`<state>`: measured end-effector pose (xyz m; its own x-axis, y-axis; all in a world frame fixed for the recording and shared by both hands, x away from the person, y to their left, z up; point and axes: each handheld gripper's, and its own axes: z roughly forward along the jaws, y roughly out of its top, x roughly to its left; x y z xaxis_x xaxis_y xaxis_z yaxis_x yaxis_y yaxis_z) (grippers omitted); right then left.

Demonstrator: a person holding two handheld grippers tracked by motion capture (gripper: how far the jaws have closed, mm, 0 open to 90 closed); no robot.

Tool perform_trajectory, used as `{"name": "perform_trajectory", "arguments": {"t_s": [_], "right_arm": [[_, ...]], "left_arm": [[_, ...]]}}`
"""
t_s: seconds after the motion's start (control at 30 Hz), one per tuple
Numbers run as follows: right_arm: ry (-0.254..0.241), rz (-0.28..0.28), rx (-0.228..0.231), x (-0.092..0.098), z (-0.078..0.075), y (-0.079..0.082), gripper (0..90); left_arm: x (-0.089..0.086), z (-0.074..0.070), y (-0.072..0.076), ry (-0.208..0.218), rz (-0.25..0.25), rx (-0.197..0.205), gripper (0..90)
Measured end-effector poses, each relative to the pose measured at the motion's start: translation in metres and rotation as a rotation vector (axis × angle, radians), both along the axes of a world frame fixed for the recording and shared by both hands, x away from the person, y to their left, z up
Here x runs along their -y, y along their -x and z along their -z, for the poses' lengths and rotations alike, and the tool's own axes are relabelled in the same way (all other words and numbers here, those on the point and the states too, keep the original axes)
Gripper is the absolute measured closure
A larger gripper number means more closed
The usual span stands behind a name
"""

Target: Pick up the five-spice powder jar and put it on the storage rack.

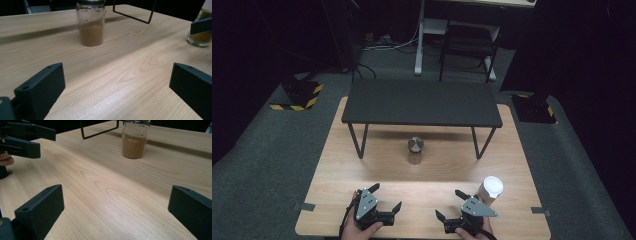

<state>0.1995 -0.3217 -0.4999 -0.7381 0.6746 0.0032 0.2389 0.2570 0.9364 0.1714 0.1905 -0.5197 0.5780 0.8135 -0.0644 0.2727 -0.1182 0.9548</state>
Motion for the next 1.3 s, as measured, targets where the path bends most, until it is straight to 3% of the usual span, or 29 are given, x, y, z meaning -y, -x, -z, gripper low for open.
{"name": "perform_trajectory", "arguments": {"t_s": [0.53,0.93,1.1,1.3], "right_arm": [[-0.009,-0.003,0.005,0.002,0.001,0.001,0.0],[-0.008,-0.016,0.003,0.003,0.001,-0.001,0.0],[-0.007,-0.019,0.010,0.003,0.002,0.000,0.0],[-0.011,-0.021,0.008,0.004,0.002,0.000,0.0]], "left_arm": [[0.002,0.000,0.000,-0.011,0.002,0.009,0.5],[0.001,0.000,-0.001,0.015,-0.007,0.026,0.5],[0.004,-0.004,-0.011,0.015,-0.028,0.019,0.5],[0.011,-0.009,-0.027,0.013,-0.045,0.040,0.5]]}}
